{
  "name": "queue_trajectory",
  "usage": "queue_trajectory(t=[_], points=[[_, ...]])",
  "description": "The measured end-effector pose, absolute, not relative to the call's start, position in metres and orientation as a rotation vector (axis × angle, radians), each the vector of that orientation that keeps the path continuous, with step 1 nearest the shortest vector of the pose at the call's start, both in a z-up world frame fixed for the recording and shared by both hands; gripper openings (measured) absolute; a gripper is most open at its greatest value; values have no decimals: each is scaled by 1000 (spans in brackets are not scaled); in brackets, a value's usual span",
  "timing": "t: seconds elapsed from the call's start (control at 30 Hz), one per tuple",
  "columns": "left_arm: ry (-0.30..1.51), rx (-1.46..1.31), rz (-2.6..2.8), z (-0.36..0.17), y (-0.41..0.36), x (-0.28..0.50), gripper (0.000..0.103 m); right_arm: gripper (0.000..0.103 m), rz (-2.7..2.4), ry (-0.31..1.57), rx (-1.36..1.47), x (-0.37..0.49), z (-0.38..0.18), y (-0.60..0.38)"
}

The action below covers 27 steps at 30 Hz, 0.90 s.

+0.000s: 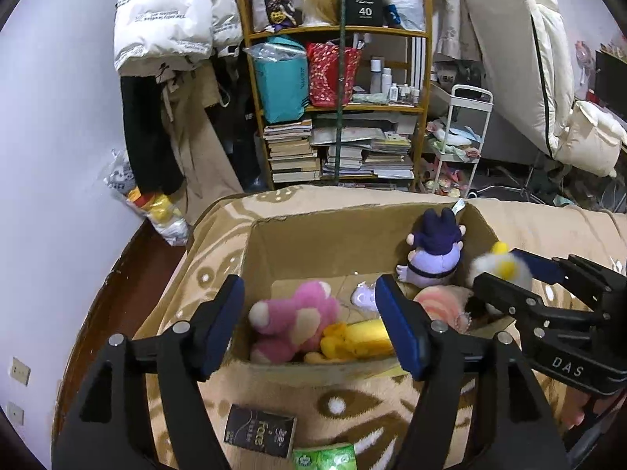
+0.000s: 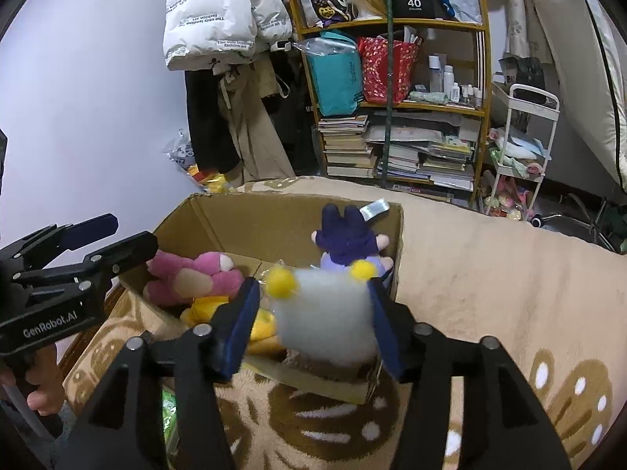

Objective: Organize soft objects
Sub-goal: 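Carry the bagged item into the box with left tool while right tool carries the chick there, then open both tools over the box, releasing the bagged item and the chick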

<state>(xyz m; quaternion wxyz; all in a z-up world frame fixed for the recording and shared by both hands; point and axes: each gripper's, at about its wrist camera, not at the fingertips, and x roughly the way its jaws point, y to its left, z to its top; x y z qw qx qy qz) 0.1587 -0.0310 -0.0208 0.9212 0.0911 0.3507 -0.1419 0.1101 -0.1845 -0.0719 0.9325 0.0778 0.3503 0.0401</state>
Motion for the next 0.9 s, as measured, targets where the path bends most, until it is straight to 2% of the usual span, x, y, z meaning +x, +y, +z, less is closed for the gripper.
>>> queue_trajectory(t=[0.07,0.2,0.27,0.33,0.4,0.43,0.47,0.53,0.9], points=[[726,180,-266,-18,-26,156,69,63,83,716,135,106,-69,-179],[761,141,-238,-11,-10,146,72,88,73,691,124,91,-58,-168],[768,128,-223,-4,0,140,79,93,61,683,134,82,-51,-164],[764,129,-219,8,8,133,80,96,65,686,124,76,-45,-158],[760,150,-192,17,13,128,81,103,60,689,107,70,-40,-153],[752,163,-171,23,17,125,82,103,56,684,101,67,-39,-150],[749,164,-167,27,20,122,89,103,53,677,93,63,-36,-148],[747,161,-163,35,29,115,97,103,54,686,87,58,-32,-143],[819,226,-186,37,45,93,98,103,100,738,125,41,-22,-118]])
